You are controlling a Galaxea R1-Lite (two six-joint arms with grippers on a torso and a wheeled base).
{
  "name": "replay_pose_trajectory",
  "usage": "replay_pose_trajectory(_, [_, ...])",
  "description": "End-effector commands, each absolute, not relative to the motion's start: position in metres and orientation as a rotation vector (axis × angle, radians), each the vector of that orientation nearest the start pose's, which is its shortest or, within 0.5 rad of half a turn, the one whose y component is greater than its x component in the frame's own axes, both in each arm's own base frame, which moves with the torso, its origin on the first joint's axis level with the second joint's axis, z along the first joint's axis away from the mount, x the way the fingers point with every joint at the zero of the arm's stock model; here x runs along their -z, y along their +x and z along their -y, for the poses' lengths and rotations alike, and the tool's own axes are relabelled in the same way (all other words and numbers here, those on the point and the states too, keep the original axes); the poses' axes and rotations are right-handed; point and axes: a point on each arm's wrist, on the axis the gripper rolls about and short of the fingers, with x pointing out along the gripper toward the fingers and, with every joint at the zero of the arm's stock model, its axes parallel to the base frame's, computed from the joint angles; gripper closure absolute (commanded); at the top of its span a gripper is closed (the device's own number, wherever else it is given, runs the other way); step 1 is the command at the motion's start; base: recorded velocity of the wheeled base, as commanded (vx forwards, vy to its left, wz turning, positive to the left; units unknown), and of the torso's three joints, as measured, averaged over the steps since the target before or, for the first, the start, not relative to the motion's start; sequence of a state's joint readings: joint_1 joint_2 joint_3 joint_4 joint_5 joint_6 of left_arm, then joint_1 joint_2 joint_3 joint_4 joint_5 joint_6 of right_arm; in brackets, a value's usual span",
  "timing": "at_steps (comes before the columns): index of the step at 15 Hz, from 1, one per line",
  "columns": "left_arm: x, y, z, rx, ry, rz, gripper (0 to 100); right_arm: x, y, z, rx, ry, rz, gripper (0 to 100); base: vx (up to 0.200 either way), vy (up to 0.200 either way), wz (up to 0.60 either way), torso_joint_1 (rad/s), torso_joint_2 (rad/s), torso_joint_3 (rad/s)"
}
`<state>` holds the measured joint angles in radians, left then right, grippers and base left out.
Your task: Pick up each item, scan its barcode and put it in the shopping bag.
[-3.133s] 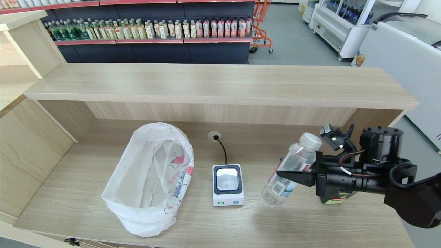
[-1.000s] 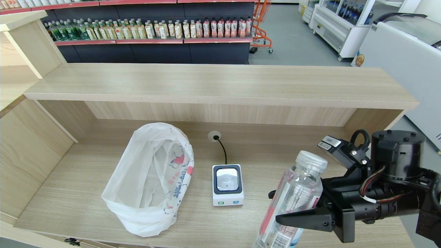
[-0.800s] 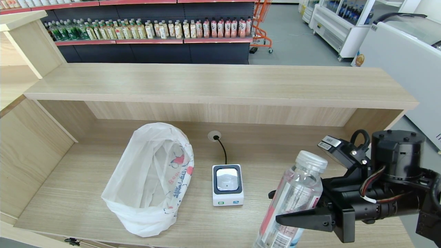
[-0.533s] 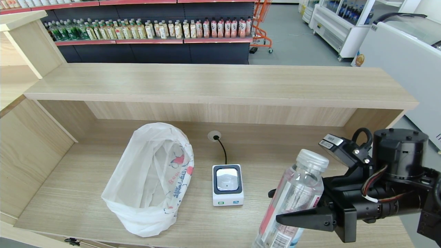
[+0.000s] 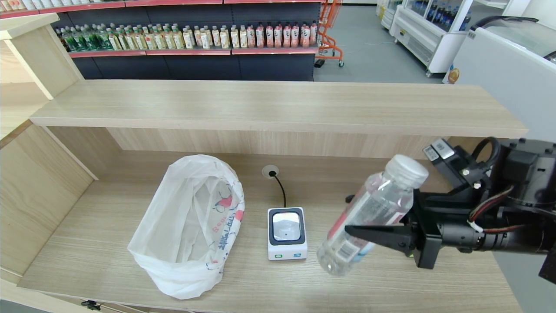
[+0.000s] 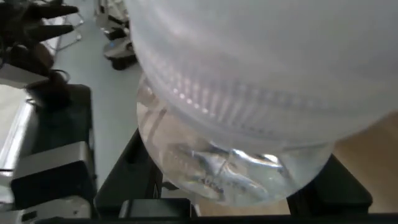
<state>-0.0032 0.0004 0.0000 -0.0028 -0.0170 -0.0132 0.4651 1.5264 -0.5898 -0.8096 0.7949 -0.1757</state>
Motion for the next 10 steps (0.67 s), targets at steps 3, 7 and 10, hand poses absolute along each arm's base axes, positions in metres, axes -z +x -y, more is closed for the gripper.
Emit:
replay_pose_trajectory(3, [-0.076, -0.023, 0.000, 0.020, -0.014, 0.001, 0, -0.232, 0.221, -0.122, -1.049, -0.424, 0.282, 100, 0.000, 0.000, 0.00, 0.000, 0.00, 0.000])
replay_pose_trajectory(7, [-0.076, -0.023, 0.000, 0.020, -0.014, 0.001, 0, -0.230, 0.225, -0.123, -0.965, -0.739, 0.437, 100, 0.000, 0.000, 0.00, 0.000, 0.00, 0.000])
replay_pose_trajectory(10, [-0.076, -0.023, 0.000, 0.020, -0.014, 0.001, 0, -0.217, 0.232, -0.126, -0.961, -0.875, 0.469, 100, 0.000, 0.000, 0.00, 0.000, 0.00, 0.000])
